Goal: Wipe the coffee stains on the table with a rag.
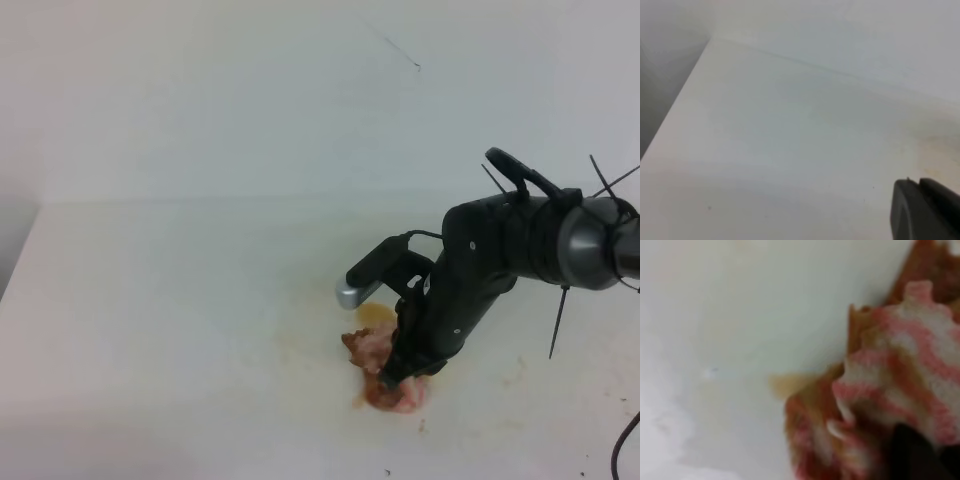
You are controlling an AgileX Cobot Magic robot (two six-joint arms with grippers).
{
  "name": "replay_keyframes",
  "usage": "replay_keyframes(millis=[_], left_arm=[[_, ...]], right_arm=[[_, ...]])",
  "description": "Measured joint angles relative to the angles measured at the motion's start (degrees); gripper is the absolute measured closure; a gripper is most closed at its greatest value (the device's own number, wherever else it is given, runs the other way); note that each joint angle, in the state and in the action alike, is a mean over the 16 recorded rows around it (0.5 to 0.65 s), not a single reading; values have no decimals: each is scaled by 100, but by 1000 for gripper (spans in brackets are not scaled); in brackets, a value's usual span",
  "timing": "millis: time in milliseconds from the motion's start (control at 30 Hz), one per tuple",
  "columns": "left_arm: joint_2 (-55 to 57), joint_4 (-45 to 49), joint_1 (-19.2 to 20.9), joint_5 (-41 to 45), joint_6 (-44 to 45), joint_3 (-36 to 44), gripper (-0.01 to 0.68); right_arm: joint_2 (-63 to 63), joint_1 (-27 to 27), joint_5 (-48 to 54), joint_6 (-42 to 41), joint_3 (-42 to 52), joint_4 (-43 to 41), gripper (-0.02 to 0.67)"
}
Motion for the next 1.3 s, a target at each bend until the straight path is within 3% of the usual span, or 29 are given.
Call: replay_keyframes(millis=[300,833,1300], left_arm=[[5,0,1,0,0,-29,673],[5,0,1,0,0,-44,673],[7,0,1,0,0,-29,673]], right_arm=[[109,-341,-248,367,6,-505,629],[-103,-537,-807,272,-338,-327,629],[950,-385,214,-190,-1690,550,629]])
